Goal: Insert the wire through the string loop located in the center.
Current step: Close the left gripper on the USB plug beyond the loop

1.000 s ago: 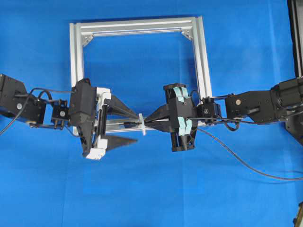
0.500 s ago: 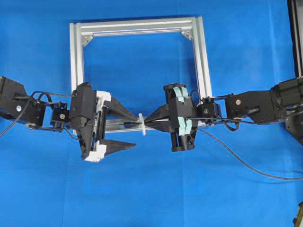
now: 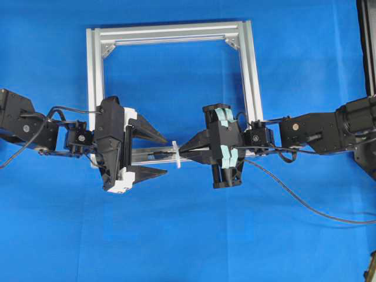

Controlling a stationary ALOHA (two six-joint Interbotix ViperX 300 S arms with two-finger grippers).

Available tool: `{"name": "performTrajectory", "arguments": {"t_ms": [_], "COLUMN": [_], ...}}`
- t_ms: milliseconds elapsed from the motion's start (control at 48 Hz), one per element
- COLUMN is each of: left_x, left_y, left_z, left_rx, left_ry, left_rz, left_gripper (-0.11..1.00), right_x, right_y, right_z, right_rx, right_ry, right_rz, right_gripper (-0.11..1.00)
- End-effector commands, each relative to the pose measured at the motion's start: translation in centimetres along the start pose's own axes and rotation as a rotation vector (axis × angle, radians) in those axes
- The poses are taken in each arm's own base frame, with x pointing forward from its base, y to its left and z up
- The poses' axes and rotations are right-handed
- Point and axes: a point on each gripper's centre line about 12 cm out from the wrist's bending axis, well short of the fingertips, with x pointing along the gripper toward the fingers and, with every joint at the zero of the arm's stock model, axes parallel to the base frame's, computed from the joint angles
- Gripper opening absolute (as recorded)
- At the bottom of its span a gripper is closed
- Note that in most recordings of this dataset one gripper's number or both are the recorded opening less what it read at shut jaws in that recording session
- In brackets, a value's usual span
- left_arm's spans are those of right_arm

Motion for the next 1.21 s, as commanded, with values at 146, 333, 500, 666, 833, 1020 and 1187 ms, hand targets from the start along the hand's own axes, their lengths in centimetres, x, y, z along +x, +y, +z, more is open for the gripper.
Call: {"name": "performTrajectory", "arguments": {"t_ms": [146,333,500,666,833,1020,1187], "left_x": [0.18,0.18,0.21,0.21,0.21,0.23,0.26], "left_y": [-0.10,-0.05,-0.11,-0.13,-0.06,-0.13,-0.09], "left_z": [0.04,0.05,0.08,0.09,0.11,0.15,0.22], "left_rx": [0.000,-0.001,0.000,0.001,-0.001,0.000,-0.001], "left_ry": [0.011,0.011,0.011,0.010,0.009,0.008,0.006], "left_rz": [-0.001,0.000,-0.001,-0.002,0.000,-0.002,-0.001], "left_gripper": [0.92,0.92,0.92,0.91,0.91,0.91,0.91], "right_x": [-0.09,-0.09,-0.09,-0.06,-0.06,-0.05,-0.09], "right_y": [0.04,0.05,0.04,0.04,0.04,0.04,0.04], "right_z": [1.28,1.26,1.28,1.21,1.23,1.29,1.28], "right_rx": [0.001,-0.001,0.001,-0.001,-0.001,0.001,0.001], "right_ry": [-0.043,-0.041,-0.043,-0.040,-0.041,-0.043,-0.043], "right_rz": [0.002,0.003,0.002,0.002,0.003,0.002,0.002], "right_gripper": [-0.02,-0.02,-0.02,-0.02,-0.02,-0.02,-0.02]}}
